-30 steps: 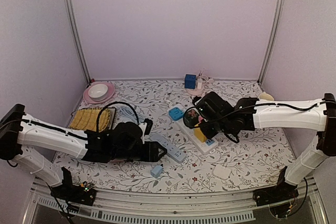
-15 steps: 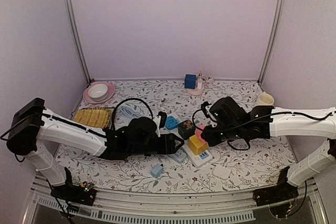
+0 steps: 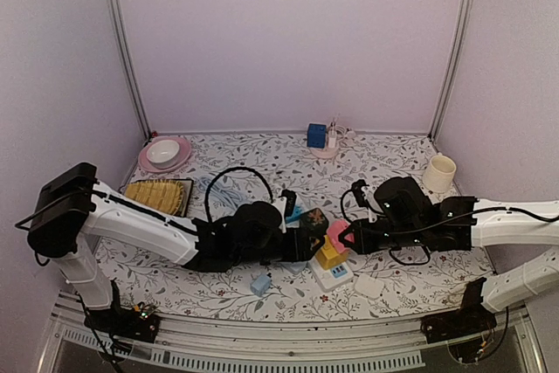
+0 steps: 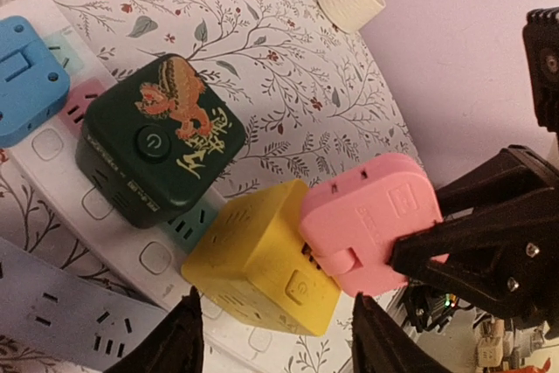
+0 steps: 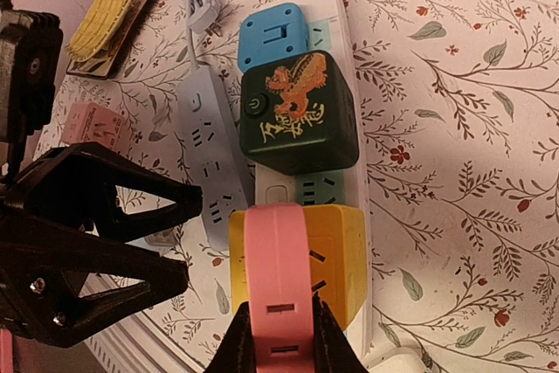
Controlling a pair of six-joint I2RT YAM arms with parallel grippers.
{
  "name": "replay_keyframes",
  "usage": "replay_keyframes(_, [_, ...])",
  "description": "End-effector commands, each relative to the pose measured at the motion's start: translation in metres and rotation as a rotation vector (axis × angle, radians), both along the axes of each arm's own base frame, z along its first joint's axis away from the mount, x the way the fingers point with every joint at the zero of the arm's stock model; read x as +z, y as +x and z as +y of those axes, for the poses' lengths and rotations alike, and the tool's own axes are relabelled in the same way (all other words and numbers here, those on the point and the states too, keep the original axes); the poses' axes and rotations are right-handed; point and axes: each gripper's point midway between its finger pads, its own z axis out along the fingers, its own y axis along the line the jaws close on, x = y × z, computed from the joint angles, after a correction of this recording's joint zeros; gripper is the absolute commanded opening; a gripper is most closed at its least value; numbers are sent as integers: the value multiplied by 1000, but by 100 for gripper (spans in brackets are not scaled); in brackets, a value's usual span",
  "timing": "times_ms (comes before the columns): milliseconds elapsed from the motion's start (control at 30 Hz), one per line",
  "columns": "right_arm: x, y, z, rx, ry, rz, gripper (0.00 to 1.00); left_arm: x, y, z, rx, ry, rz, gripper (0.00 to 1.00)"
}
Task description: Pull the plug off the socket
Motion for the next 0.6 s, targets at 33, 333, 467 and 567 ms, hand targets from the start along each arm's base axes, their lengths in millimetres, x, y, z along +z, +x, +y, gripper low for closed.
replay_keyframes(33, [40, 3, 22, 11, 181, -45, 3, -7, 2, -7, 17, 18, -4, 58])
replay_keyframes(333, [50, 5, 30, 35, 193, -58, 3, -32, -6, -14, -8, 65, 22, 57])
replay_keyframes(467, [56, 6, 30, 34, 196, -69, 3, -45, -10, -14, 5, 94, 41, 57])
replay_keyframes(567, [62, 7, 30, 34, 196, -81, 3, -60, -13, -10, 33, 140, 59, 57])
